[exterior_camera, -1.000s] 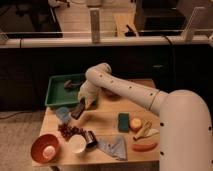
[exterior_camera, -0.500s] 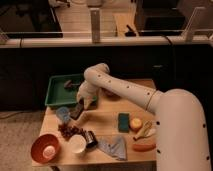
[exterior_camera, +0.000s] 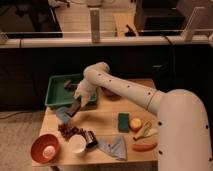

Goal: Place eraser in plastic cup

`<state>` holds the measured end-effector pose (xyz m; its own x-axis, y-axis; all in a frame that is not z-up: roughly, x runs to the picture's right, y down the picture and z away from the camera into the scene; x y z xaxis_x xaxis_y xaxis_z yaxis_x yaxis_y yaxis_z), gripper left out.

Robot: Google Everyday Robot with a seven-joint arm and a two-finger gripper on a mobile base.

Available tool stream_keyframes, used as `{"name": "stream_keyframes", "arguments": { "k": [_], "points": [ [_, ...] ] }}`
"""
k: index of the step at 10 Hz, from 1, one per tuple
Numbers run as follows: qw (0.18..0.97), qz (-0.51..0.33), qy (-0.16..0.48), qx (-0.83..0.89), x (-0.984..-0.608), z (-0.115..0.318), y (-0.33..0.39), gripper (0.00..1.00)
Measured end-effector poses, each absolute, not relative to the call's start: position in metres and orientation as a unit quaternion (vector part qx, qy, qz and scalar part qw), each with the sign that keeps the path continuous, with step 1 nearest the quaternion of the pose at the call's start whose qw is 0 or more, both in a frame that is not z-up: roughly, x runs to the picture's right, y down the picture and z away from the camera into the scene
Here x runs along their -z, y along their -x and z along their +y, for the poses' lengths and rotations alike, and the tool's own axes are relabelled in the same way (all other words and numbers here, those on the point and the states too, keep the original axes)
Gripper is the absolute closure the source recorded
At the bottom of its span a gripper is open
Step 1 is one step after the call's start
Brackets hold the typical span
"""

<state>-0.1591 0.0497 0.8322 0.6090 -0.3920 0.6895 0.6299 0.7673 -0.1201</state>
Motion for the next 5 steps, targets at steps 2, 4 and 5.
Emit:
{"name": "stream_keyframes", "arguments": {
  "k": [2,4,5],
  "points": [
    [0.884,-0.331,0.180,0.275,-0.829,0.046,0.170,1.00],
    [0.888,-0.323,0.189,0.268,-0.828,0.044,0.189,1.00],
    [0.887,-0.320,0.195,0.270,-0.827,0.043,0.199,1.00]
  ]
}}
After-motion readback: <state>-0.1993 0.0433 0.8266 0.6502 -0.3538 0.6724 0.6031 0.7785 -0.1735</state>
